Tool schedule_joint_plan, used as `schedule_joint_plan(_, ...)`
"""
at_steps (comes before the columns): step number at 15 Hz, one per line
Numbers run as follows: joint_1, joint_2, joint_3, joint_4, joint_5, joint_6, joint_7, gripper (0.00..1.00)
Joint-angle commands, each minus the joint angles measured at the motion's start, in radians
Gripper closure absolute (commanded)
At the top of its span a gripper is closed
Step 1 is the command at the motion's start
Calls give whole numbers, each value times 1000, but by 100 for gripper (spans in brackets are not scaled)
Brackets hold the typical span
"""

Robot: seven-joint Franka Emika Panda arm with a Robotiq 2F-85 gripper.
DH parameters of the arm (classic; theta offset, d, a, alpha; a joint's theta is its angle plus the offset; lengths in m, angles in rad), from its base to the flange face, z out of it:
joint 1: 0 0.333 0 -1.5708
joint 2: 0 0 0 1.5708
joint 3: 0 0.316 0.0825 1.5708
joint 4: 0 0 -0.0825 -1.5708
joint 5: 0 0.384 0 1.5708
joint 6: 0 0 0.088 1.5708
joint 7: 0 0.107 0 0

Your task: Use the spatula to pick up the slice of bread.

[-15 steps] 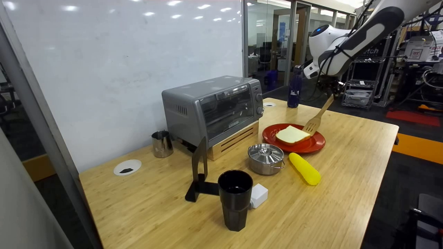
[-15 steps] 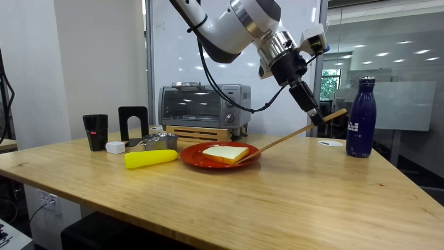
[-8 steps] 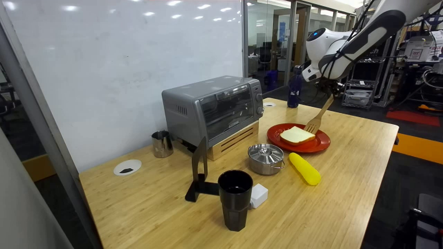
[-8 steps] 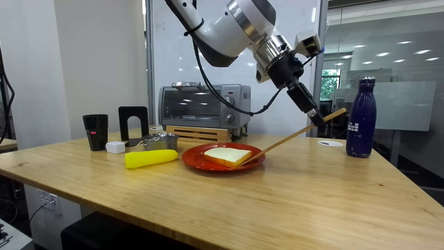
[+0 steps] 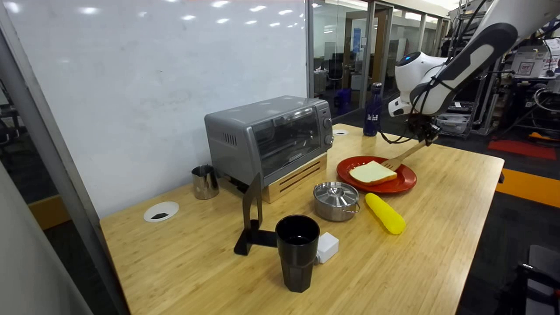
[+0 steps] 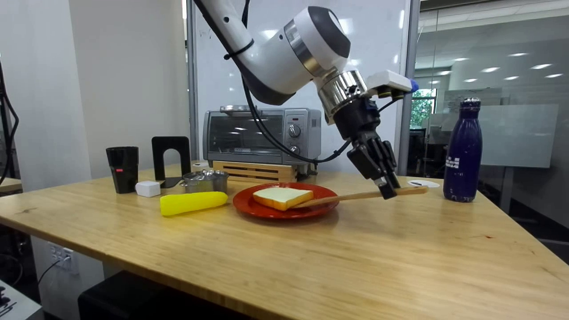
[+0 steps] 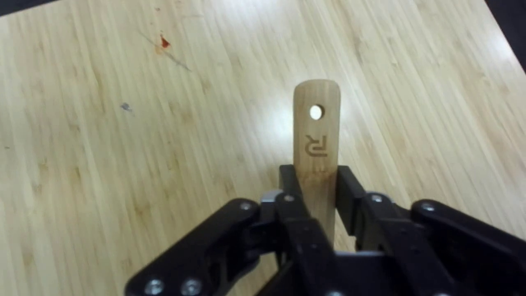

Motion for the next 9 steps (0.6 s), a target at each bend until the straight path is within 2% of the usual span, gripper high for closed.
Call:
schedule_joint_plan(1, -28, -18, 16, -85, 57, 70, -1, 93)
schedule_joint_plan(9, -37, -15, 25, -142, 196, 130, -13, 93)
